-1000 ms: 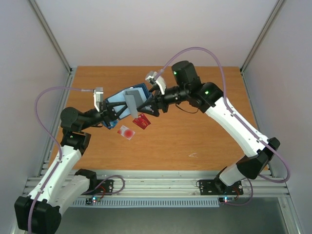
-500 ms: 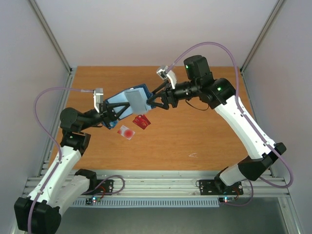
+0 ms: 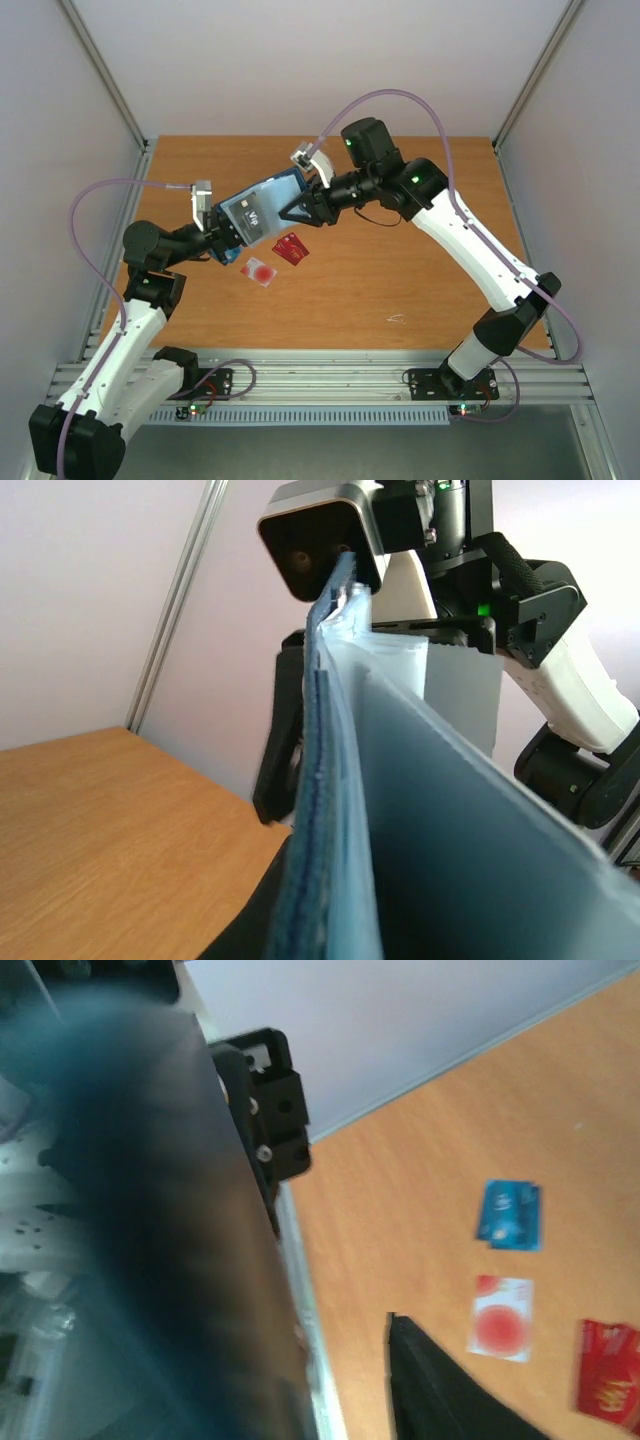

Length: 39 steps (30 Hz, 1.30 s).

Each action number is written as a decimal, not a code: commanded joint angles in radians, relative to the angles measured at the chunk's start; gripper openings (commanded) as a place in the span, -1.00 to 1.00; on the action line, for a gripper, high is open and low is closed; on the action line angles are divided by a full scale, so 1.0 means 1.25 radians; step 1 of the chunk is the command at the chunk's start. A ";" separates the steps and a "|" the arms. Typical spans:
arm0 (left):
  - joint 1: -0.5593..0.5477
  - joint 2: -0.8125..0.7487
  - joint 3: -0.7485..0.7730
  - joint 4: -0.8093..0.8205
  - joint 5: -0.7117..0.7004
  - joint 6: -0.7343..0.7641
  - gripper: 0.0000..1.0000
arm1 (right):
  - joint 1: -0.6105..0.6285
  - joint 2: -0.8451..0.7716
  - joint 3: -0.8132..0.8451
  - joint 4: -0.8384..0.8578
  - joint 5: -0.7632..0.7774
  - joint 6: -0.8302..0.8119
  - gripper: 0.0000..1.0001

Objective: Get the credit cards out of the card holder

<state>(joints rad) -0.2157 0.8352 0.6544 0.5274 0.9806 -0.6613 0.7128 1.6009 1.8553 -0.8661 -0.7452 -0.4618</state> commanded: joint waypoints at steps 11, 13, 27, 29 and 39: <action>-0.002 -0.016 -0.006 -0.018 -0.061 0.050 -0.82 | 0.021 0.004 0.040 -0.003 0.018 0.013 -0.98; 0.007 -0.019 -0.005 -0.025 -0.062 0.052 -0.29 | -0.001 -0.010 0.025 0.002 -0.003 0.022 -0.97; 0.058 -0.017 0.013 -0.040 0.057 0.031 0.58 | -0.076 -0.075 -0.049 0.070 -0.134 0.050 -0.98; 0.049 -0.013 0.013 -0.046 0.023 0.025 0.62 | -0.076 -0.074 -0.052 0.091 -0.183 0.052 -0.98; 0.016 0.005 0.037 -0.029 0.024 0.016 0.55 | -0.070 -0.057 -0.044 0.071 -0.222 0.023 -0.98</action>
<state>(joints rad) -0.1741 0.8352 0.6621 0.4595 0.9932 -0.6426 0.6128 1.5211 1.7824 -0.7860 -0.9810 -0.4110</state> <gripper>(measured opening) 0.801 0.056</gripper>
